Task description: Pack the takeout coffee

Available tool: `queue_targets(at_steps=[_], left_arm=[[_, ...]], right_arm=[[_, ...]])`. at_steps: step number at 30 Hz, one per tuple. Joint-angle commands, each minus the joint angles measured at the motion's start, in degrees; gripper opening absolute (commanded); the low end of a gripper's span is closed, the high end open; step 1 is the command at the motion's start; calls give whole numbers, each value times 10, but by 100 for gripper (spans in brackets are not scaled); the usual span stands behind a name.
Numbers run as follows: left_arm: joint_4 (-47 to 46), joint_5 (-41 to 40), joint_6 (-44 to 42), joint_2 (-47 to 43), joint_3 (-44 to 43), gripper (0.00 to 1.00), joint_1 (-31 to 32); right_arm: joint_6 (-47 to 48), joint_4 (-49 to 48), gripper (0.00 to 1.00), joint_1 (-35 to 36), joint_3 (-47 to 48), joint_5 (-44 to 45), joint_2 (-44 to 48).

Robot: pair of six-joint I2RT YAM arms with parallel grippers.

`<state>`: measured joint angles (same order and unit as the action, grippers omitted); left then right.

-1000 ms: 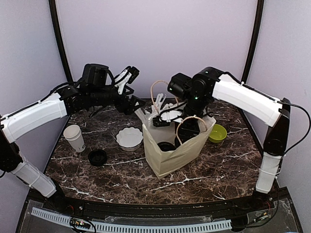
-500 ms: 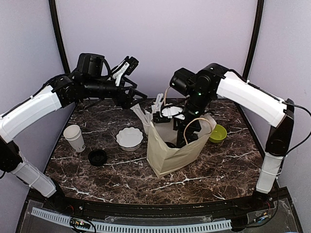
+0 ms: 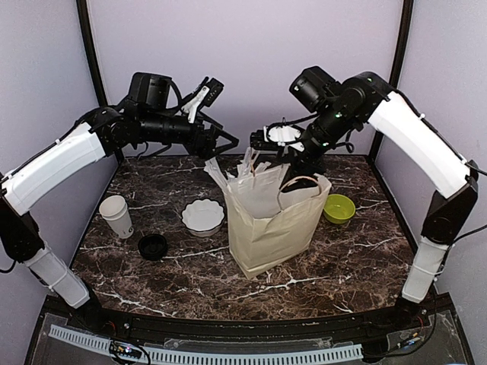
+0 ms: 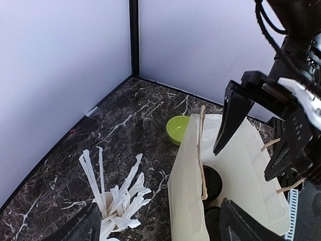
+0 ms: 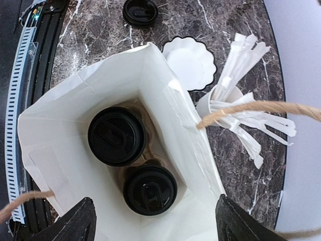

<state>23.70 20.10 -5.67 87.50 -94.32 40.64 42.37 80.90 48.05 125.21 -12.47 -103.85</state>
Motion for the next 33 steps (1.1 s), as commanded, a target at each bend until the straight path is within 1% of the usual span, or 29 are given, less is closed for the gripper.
queue_targets(at_steps=[1,3,4,5,7,9,12,14,15,18,20,24,25,29,33], left_arm=[[31,-37,26,14,-46,83,-3],[68,-122,25,24,-74,82,-3],[90,-146,24,27,-81,81,-3],[99,-193,24,30,-90,81,-4],[121,-243,28,32,-96,78,-7],[140,-253,41,31,-90,73,-18],[142,-223,81,29,-68,63,-49],[132,-190,102,30,-52,58,-66],[125,-162,108,34,-45,57,-71],[124,-135,120,55,-50,59,-87],[123,-116,112,79,-61,61,-94],[140,-85,101,126,-97,61,-107],[147,-84,98,134,-104,59,-109],[161,-73,88,165,-132,54,-114],[166,-42,86,182,-143,51,-116]], right_arm=[[21,-17,82,-23,25,3,44],[22,-19,82,-39,36,0,54],[26,-12,82,-48,44,-6,57],[30,-8,82,-58,54,-13,60],[34,-8,82,-80,66,-22,69],[35,-9,82,-107,74,-35,79],[26,-22,81,-168,65,-58,98],[13,-43,81,-214,40,-77,114],[4,-57,80,-239,18,-86,123],[-29,-115,78,-304,-73,-108,154],[-49,-144,77,-336,-132,-128,177],[-77,-220,77,-357,-235,-144,222],[-83,-230,77,-357,-254,-144,227],[-94,-243,77,-358,-273,-149,230],[-93,-246,77,-359,-280,-148,227]])
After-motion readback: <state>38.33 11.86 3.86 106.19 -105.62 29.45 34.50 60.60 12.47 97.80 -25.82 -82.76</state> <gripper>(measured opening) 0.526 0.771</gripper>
